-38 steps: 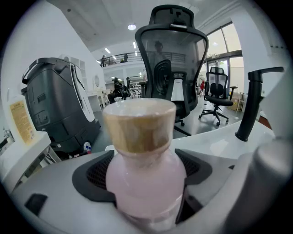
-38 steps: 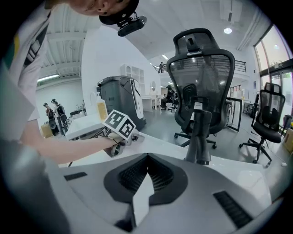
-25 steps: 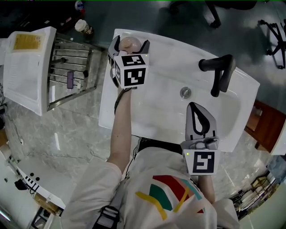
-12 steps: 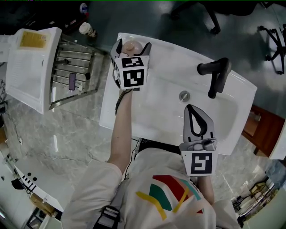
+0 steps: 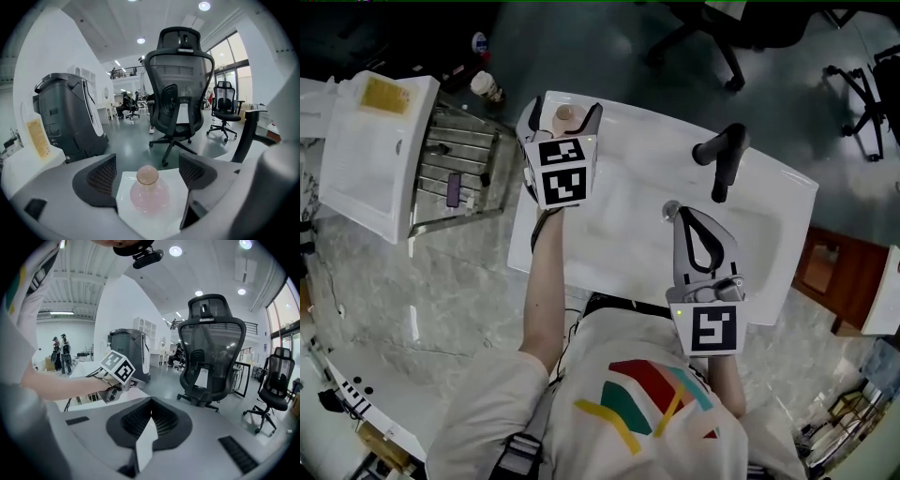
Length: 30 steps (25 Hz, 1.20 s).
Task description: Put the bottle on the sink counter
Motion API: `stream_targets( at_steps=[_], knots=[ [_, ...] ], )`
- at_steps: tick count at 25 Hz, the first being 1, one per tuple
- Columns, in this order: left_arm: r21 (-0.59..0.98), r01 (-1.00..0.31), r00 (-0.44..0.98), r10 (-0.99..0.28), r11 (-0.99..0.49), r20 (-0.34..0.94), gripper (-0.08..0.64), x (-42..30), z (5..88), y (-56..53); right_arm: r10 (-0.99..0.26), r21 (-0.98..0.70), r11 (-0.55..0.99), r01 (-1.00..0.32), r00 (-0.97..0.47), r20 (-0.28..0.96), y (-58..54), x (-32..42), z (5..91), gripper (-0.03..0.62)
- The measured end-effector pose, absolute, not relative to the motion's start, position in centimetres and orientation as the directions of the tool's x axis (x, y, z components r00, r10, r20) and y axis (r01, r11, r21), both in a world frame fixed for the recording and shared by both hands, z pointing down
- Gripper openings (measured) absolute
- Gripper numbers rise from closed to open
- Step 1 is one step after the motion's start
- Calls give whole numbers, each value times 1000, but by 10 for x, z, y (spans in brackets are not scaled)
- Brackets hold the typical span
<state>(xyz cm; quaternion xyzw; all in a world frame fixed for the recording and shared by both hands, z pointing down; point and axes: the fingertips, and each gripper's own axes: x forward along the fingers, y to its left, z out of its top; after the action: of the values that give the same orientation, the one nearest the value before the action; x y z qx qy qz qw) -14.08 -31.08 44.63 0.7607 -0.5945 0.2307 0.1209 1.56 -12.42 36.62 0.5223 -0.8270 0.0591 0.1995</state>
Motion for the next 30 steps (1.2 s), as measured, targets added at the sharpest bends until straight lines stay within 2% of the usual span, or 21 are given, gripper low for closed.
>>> stream_targets(
  at_steps=[4, 10, 12, 17, 19, 25, 30],
  knots=[
    [-134, -958, 176, -889, -253, 422, 396, -138, 396, -298, -867, 127, 421, -898, -357, 346, -131, 23, 346, 12],
    [-139, -938, 265, -916, -317, 300, 391, -109, 313, -269, -905, 97, 359, -929, -320, 281, -139, 34, 315, 12],
    [-150, -934, 280, -924, -325, 260, 340, -101, 288, -258, -917, 83, 346, -934, -318, 241, -140, 38, 299, 12],
    [-214, -918, 308, -940, -334, 146, 103, -77, 238, -227, -932, 79, 336, -939, -318, 175, -140, 42, 272, 12],
    [-261, -904, 321, -941, -338, 105, 44, -64, 224, -215, -935, 73, 331, -941, -316, 161, -138, 43, 266, 12],
    [-269, -877, 422, -905, -397, -41, 18, -25, 197, -165, -947, 60, 311, -949, -303, 107, -133, 47, 250, 12],
    [-335, -829, 488, -872, -447, -44, 17, 2, 188, -140, -960, 68, 274, -959, -269, 83, -126, 70, 243, 12]
  ],
)
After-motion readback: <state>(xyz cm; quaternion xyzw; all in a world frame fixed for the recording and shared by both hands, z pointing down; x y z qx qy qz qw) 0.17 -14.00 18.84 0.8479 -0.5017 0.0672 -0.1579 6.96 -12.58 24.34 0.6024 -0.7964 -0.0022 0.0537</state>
